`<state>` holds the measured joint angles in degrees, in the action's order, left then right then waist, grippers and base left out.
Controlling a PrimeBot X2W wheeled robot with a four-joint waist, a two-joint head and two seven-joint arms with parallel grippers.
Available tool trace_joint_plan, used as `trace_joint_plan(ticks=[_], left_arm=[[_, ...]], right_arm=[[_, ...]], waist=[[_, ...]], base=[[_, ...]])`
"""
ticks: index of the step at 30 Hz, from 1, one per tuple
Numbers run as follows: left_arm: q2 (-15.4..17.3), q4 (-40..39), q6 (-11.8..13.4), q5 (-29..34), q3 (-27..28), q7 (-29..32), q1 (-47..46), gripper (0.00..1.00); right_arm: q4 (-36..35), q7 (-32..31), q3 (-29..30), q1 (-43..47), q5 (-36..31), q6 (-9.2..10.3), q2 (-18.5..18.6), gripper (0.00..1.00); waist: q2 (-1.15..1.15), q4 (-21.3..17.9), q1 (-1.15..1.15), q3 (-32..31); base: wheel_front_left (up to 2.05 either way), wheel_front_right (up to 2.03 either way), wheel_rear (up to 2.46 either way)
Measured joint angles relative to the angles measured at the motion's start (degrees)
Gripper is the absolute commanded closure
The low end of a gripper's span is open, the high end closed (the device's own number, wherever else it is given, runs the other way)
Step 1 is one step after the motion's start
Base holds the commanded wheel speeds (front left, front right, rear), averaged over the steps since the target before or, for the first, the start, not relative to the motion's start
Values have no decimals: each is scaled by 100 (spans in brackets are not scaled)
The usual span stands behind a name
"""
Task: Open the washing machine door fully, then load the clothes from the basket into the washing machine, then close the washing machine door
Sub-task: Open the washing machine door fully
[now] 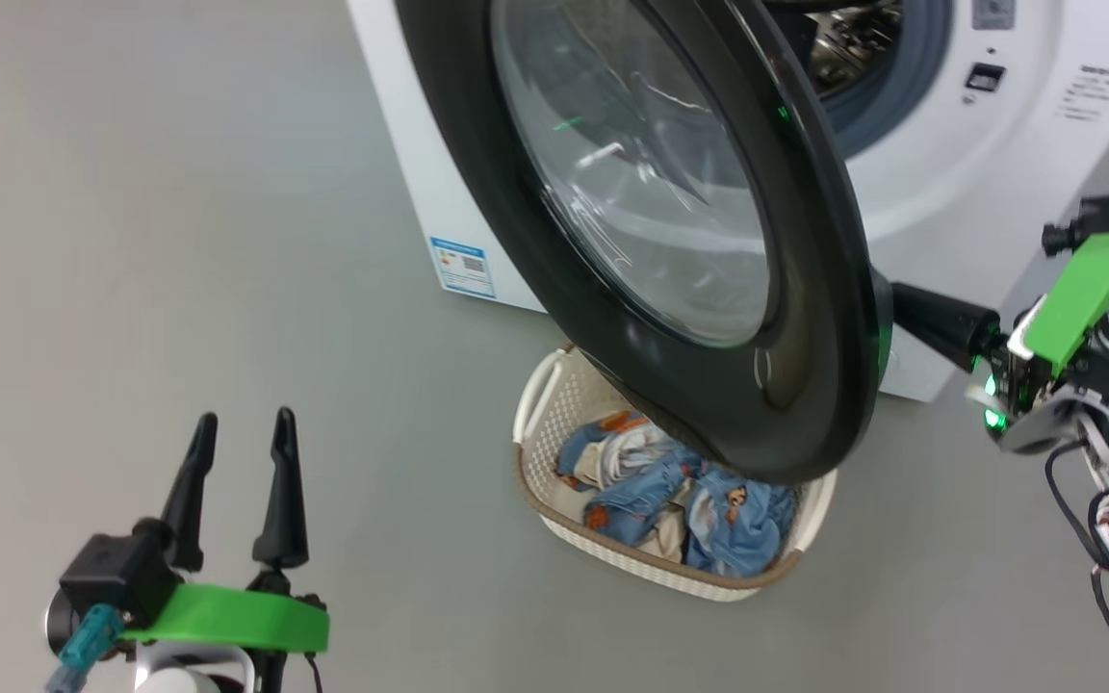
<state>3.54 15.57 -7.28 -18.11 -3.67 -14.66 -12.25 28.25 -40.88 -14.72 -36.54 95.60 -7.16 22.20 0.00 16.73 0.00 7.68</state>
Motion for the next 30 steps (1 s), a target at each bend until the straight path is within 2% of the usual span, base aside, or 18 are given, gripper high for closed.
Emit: trace_joint_plan(ticks=[17,30], left_arm=[[33,-36,0,63,-87,0,234,0],[76,11,0,99,-180,0,311,0]], right_arm=[[-406,-191,20,957,229,0,-129,100],[-506,-292,-174,1110,376,0,-305,100]], waist=[[0,860,0,-336],[0,1239,0,-483]], base=[[0,0,0],[0,0,0]])
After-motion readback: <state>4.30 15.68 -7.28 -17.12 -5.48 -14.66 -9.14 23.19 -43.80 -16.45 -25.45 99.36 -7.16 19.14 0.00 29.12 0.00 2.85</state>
